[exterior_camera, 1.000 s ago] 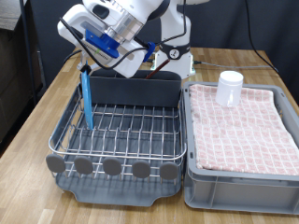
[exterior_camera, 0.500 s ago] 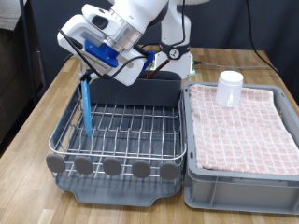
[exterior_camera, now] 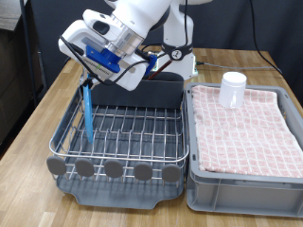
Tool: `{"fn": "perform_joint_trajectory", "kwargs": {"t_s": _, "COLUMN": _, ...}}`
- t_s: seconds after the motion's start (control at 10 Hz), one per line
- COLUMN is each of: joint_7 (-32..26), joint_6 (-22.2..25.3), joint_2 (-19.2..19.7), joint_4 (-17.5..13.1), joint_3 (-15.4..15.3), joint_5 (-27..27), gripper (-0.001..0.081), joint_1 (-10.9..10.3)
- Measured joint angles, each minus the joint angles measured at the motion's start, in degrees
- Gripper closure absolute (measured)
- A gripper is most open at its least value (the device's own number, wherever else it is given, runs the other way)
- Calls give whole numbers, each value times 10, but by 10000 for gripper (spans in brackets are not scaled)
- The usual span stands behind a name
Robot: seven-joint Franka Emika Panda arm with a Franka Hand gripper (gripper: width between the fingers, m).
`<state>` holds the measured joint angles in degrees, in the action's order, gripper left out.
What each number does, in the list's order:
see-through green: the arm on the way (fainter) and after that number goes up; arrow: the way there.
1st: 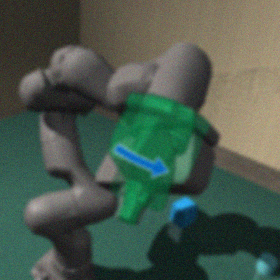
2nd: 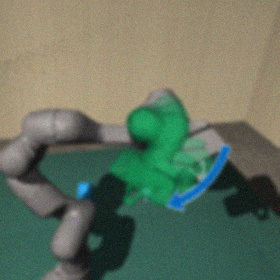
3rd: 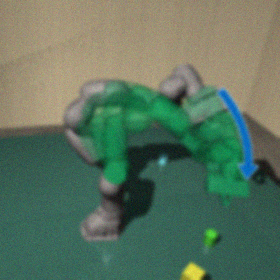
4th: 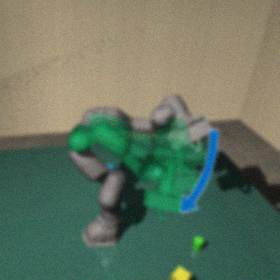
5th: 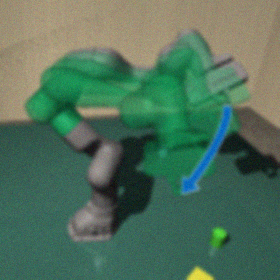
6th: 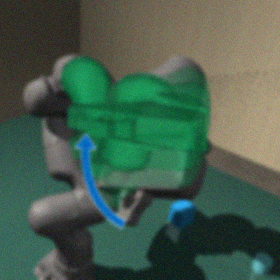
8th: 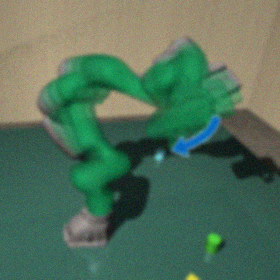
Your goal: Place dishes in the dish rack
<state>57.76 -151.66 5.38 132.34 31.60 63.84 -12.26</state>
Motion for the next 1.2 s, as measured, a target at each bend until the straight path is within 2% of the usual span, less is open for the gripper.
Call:
{"fn": "perform_joint_trajectory", "kwargs": {"t_s": 0.1, "joint_7": -1, "joint_6": 0, "joint_2": 1, "joint_4": 0, "joint_3": 0, "joint_5": -23, "gripper": 655, "joint_1": 0}}
{"fn": "perform_joint_trajectory", "kwargs": {"t_s": 0.2, "joint_7": -4, "joint_6": 0, "joint_2": 1, "joint_4": 0, "joint_3": 0, "joint_5": -52, "gripper": 655, "joint_1": 0}}
{"fn": "perform_joint_trajectory", "kwargs": {"t_s": 0.3, "joint_7": -12, "joint_6": 1, "joint_2": 1, "joint_4": 0, "joint_3": 0, "joint_5": -78, "gripper": 491, "joint_1": 0}}
{"fn": "perform_joint_trajectory", "kwargs": {"t_s": 0.4, "joint_7": -24, "joint_6": 1, "joint_2": 1, "joint_4": 0, "joint_3": -1, "joint_5": -105, "gripper": 491, "joint_1": 0}}
{"fn": "perform_joint_trajectory", "kwargs": {"t_s": 0.6, "joint_7": -90, "joint_6": 1, "joint_2": -4, "joint_4": 0, "joint_3": -6, "joint_5": -190, "gripper": 179, "joint_1": 0}}
{"fn": "perform_joint_trajectory", "kwargs": {"t_s": 0.7, "joint_7": -162, "joint_6": 1, "joint_2": -10, "joint_4": 0, "joint_3": -9, "joint_5": -274, "gripper": 179, "joint_1": 0}}
{"fn": "perform_joint_trajectory", "kwargs": {"t_s": 0.8, "joint_7": -258, "joint_6": 5, "joint_2": -19, "joint_4": 0, "joint_3": -12, "joint_5": -376, "gripper": 54, "joint_1": 0}}
{"fn": "perform_joint_trajectory", "kwargs": {"t_s": 0.9, "joint_7": -329, "joint_6": 13, "joint_2": -31, "joint_4": 0, "joint_3": -12, "joint_5": -445, "gripper": 54, "joint_1": 0}}
{"fn": "perform_joint_trajectory", "kwargs": {"t_s": 1.0, "joint_7": -362, "joint_6": 24, "joint_2": -46, "joint_4": -1, "joint_3": -10, "joint_5": -473, "gripper": 13, "joint_1": 0}}
{"fn": "perform_joint_trajectory", "kwargs": {"t_s": 1.2, "joint_7": -369, "joint_6": 60, "joint_2": -79, "joint_4": -5, "joint_3": -9, "joint_5": -483, "gripper": 6, "joint_1": 0}}
